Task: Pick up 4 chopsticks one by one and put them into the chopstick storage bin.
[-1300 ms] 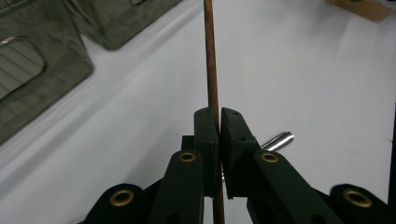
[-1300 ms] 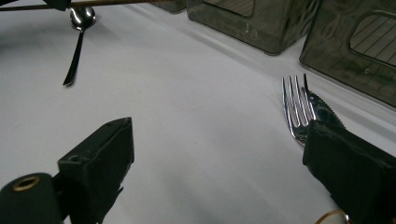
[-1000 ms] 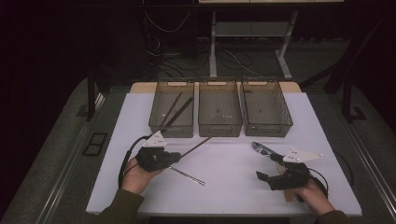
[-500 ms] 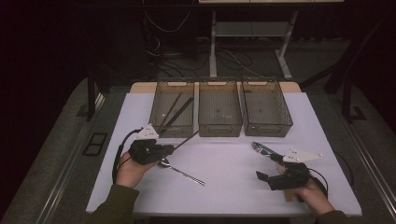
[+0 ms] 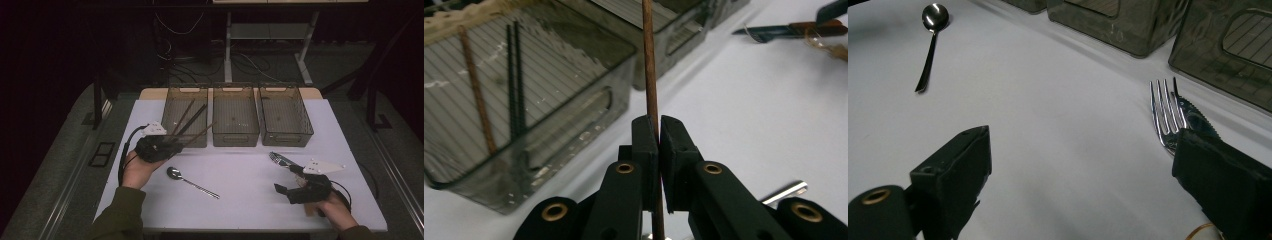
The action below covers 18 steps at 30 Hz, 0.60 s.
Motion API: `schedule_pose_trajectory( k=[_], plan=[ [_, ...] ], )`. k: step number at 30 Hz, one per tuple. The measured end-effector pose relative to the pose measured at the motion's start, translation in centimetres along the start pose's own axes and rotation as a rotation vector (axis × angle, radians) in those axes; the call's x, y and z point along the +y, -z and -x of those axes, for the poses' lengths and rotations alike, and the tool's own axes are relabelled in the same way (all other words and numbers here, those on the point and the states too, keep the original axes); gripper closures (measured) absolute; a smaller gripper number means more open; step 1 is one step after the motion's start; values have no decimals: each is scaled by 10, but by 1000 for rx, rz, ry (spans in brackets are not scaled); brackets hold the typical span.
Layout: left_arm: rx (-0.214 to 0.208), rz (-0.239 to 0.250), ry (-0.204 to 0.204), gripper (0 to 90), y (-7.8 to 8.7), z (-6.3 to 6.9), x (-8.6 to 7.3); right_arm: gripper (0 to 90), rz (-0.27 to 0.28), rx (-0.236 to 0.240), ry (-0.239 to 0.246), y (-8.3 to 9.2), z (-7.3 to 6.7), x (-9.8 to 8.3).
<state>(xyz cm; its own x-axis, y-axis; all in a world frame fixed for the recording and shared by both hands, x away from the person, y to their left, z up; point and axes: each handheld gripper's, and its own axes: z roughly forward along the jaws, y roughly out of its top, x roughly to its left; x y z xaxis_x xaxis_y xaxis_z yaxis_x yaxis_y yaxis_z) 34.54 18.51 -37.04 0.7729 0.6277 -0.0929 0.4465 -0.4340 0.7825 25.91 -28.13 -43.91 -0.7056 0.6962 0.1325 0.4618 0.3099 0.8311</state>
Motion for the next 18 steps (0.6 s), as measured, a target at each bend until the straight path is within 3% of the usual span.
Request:
schedule_pose_trajectory(
  k=[18],
  plan=[
    [91, 14, 68, 853, -1, -37, 34, 91, 3, 2, -1, 0, 0, 0]
  ],
)
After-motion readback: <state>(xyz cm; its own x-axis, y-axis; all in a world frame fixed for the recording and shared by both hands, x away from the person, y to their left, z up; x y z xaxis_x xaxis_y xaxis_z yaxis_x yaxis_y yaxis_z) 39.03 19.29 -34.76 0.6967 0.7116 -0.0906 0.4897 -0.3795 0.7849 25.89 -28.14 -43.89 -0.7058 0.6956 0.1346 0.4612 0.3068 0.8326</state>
